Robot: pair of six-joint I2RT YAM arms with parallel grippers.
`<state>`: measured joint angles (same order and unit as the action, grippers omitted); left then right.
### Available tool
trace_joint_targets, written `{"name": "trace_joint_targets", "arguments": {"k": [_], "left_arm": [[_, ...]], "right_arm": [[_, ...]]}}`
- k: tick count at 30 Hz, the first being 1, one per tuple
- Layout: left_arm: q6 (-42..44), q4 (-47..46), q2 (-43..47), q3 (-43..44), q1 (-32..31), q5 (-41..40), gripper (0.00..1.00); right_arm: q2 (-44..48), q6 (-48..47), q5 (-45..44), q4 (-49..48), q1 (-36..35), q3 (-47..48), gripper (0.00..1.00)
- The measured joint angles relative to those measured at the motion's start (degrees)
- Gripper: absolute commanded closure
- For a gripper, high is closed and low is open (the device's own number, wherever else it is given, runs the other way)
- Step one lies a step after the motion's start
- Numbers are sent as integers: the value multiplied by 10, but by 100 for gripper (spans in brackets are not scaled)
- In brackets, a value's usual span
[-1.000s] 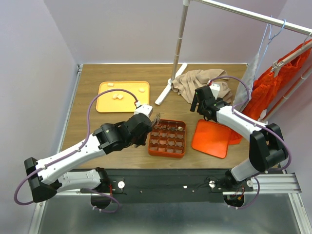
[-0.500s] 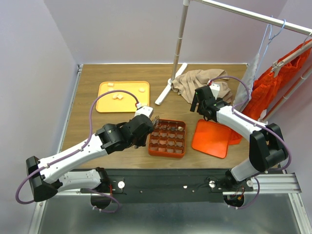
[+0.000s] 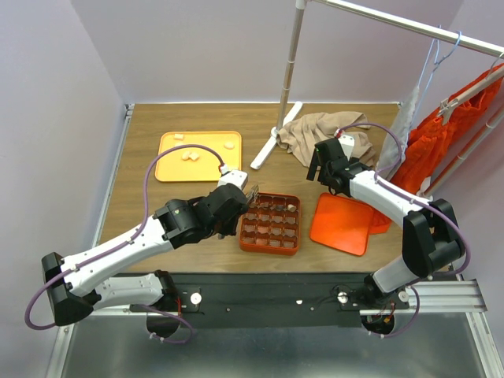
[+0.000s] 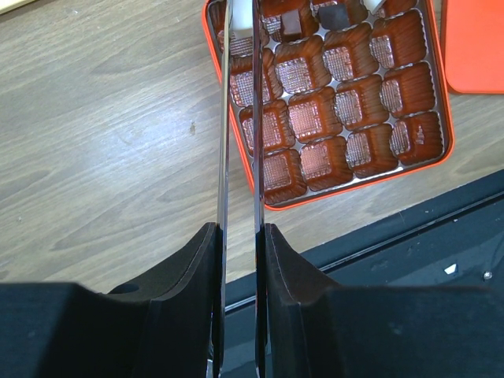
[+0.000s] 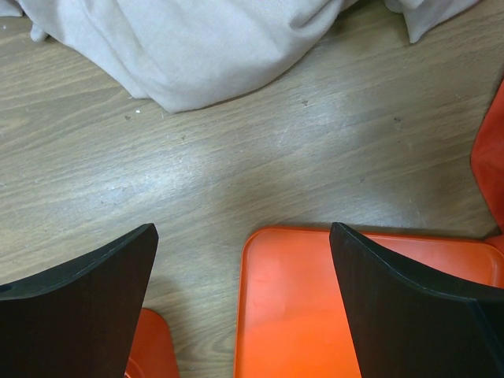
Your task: Pack the chocolate
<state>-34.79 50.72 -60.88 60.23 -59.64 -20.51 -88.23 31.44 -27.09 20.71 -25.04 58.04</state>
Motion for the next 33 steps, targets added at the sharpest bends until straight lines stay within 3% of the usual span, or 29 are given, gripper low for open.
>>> {"name": "trace_joint_targets", "arguments": {"k": [20, 24, 33], "left_arm": [[-4, 0, 1, -5, 0, 3, 78], [-4, 2, 5, -6, 0, 4, 68], [-5, 1, 9, -8, 0, 6, 63]], "right_arm": [[0, 0, 4, 0, 0, 0, 1], [0, 0, 4, 0, 0, 0, 1], [0, 0, 5, 0, 0, 0, 1]]}}
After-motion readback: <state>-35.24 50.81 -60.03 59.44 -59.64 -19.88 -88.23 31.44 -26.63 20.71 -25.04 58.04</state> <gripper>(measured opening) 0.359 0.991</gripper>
